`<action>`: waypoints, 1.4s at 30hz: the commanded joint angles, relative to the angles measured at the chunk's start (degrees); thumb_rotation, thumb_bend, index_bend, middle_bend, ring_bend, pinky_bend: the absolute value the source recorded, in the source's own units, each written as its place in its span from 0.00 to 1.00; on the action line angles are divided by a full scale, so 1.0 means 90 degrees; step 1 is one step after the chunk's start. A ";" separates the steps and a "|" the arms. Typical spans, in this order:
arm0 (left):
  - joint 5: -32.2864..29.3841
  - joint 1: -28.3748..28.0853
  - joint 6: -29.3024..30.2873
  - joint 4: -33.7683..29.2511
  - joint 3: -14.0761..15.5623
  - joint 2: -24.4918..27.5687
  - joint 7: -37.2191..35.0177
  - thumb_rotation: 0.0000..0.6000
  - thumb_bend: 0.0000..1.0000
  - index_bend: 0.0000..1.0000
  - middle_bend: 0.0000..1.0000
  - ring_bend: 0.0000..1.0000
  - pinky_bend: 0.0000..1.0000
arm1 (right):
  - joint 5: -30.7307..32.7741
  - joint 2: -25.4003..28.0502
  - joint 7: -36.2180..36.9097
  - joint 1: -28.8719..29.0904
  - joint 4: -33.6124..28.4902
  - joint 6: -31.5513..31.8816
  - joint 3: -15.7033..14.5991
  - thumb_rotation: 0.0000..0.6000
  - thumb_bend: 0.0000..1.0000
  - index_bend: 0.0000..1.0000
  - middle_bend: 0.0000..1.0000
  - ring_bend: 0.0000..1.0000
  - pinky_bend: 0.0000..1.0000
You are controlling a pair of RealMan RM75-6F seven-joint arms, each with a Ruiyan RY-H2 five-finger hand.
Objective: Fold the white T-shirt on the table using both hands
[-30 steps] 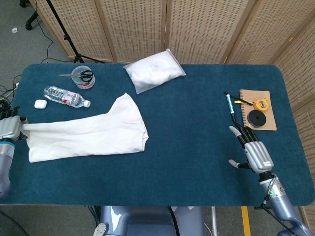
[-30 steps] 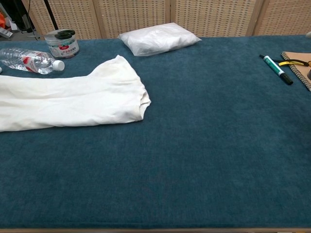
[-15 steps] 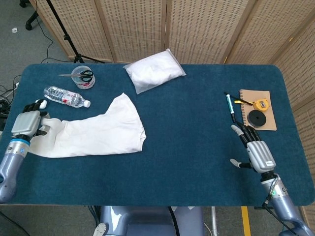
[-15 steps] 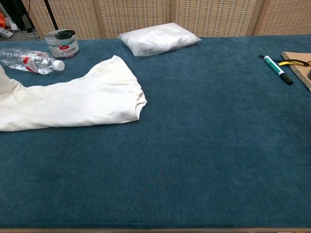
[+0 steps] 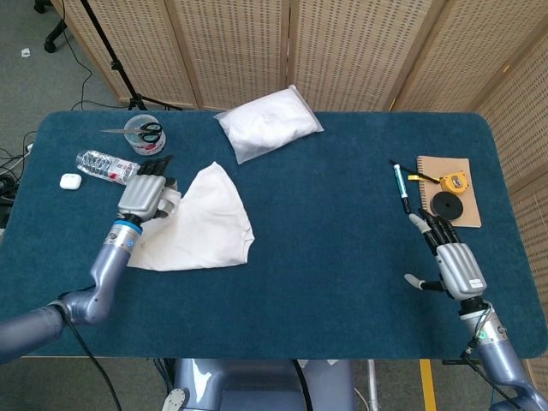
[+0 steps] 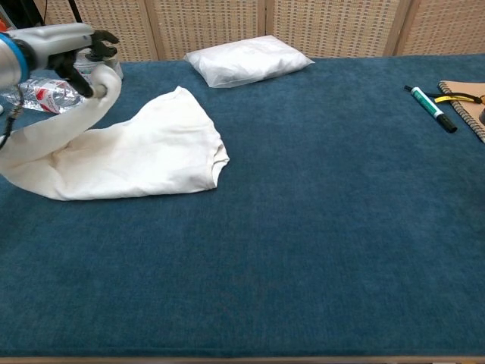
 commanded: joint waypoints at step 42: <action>-0.0066 -0.1388 -0.0926 0.3132 -0.0466 -0.2372 -0.0718 1.00 0.02 0.04 0.00 0.00 0.00 | 0.0094 0.0024 0.0189 0.0002 0.0107 -0.0069 0.0076 1.00 0.00 0.00 0.00 0.00 0.00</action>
